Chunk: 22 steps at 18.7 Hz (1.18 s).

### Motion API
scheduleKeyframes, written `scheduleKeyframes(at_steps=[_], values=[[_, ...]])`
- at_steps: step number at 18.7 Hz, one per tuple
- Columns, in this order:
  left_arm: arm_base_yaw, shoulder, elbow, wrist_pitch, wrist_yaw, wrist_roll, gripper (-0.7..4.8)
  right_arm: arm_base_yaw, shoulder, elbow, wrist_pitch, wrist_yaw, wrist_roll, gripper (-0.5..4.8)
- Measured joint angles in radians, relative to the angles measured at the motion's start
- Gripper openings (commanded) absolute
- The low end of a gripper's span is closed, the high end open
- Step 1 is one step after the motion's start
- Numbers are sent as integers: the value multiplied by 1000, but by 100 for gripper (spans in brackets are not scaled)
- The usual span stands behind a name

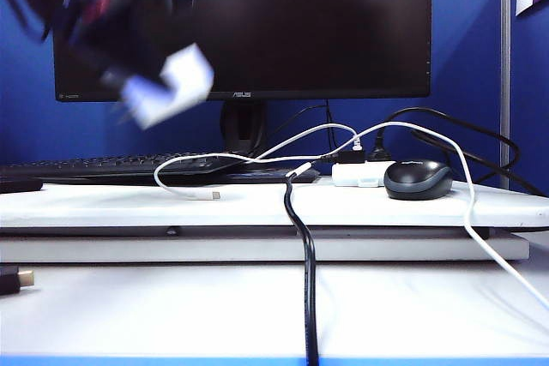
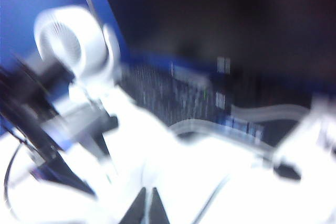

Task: Pick up the Type-C charging cable and the charging base, insert one end of the Type-C charger into the corresponding slot on the base, and finally place the plugged-in charger back on the table.

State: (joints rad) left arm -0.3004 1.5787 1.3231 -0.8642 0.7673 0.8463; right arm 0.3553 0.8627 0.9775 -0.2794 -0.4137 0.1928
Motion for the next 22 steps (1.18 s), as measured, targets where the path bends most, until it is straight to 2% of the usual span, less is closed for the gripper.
scheduleKeyframes(at_steps=[2,3,4,10,16,22], values=[[-1,-39,0,0,109,-51,45,40,72,49,-66,-10,-4,-5],[-2,-57,0,0,140,-84,3,64,100,71,-79,-18,-17,-5],[-2,-76,0,0,167,-128,-5,95,142,113,-88,-24,-56,-5],[-2,-168,0,14,255,-219,-5,206,273,155,-99,-28,-89,-5],[-1,-204,0,19,253,-262,-5,296,359,160,-40,-32,-93,-5],[-2,-344,0,53,87,-345,-5,293,515,187,-83,48,-306,-5]])
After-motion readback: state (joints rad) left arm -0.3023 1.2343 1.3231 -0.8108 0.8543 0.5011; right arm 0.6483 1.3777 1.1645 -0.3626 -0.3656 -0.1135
